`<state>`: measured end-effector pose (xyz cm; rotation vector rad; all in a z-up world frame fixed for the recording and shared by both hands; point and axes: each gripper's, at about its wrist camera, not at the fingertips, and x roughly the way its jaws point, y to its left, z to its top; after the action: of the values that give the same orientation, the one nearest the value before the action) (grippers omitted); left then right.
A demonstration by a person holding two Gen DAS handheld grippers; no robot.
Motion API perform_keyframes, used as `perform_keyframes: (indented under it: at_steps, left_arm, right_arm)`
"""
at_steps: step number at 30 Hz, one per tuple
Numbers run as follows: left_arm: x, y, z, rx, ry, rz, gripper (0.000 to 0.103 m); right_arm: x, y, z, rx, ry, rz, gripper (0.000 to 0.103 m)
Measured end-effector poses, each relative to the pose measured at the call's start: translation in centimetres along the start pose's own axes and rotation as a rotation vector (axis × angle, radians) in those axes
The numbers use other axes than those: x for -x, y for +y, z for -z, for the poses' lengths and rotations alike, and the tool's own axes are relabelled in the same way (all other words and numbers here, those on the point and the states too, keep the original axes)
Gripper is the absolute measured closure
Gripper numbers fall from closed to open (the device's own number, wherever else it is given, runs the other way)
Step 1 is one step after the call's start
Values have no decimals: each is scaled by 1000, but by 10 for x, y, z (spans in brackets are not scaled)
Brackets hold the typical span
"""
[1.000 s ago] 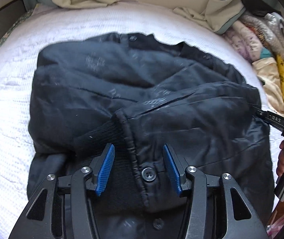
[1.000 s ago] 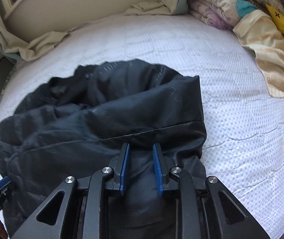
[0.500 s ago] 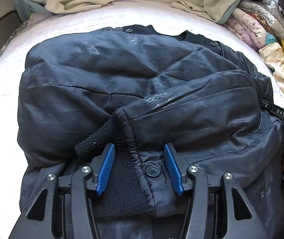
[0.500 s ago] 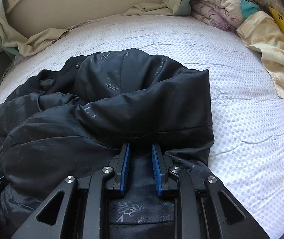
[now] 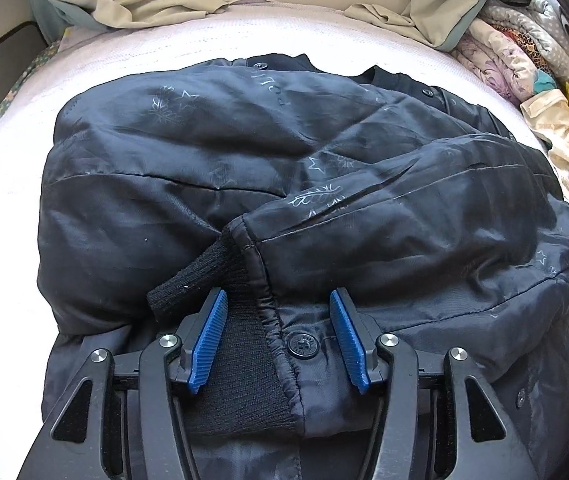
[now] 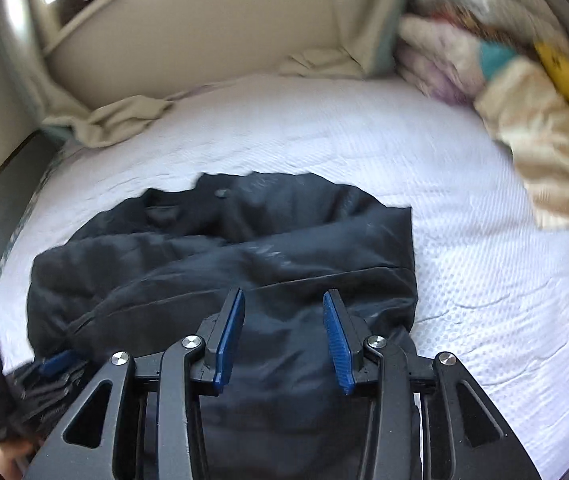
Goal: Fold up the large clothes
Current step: 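Press the folded sleeves flat on the jacket with both open tools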
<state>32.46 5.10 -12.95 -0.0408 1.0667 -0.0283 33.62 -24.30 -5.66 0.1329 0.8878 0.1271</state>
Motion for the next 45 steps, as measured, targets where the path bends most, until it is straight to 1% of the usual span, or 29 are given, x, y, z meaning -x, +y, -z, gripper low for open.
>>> perform_keyframes:
  at_steps: [2, 5, 8, 11, 15, 18, 21, 26, 29, 32, 35, 37, 39, 42, 45]
  left_arm:
    - [0, -1, -1, -4, 2, -2, 42]
    - [0, -2, 0, -10, 2, -7, 41]
    - [0, -3, 0, -9, 3, -13, 41]
    - [-1, -3, -1, -4, 8, -18, 40]
    - [-3, -4, -2, 9, 16, -20, 38]
    - [-3, -4, -3, 13, 16, -23, 37]
    - [-4, -5, -3, 15, 16, -24, 35]
    - [-5, -7, -3, 20, 16, -31, 31]
    - [-4, -7, -3, 24, 18, -30, 31]
    - [-2, -4, -4, 36, 23, -16, 30]
    - [1, 1, -7, 61, 32, 10, 30]
    - [4, 4, -8, 78, 37, 24, 30]
    - [7, 6, -10, 86, 38, 28, 30]
    - [15, 8, -11, 92, 32, 29, 30]
    - [22, 13, -12, 100, 20, 19, 29]
  right_arm:
    - [2, 9, 9, 28, 36, -19, 66]
    - [-1, 17, 26, 42, 105, -11, 66]
    - [-12, 22, 41, 79, 144, 18, 66]
    - [-26, 21, 55, 110, 167, 57, 68]
    - [-41, 22, 65, 148, 152, 84, 68]
    - [-52, 22, 73, 165, 129, 78, 69]
    - [-63, 17, 78, 155, 113, 62, 69]
    - [-71, 22, 83, 184, 79, 84, 69]
    - [-71, 19, 79, 161, 92, 69, 69]
    - [-66, 16, 71, 118, 126, 44, 69]
    - [-53, 8, 57, 31, 172, -6, 69]
    - [-39, 0, 48, -38, 171, -57, 68]
    - [-28, -6, 41, -85, 164, -80, 68]
    - [-8, -19, 31, -131, 142, -68, 68]
    - [6, -36, 24, -174, 123, -22, 68]
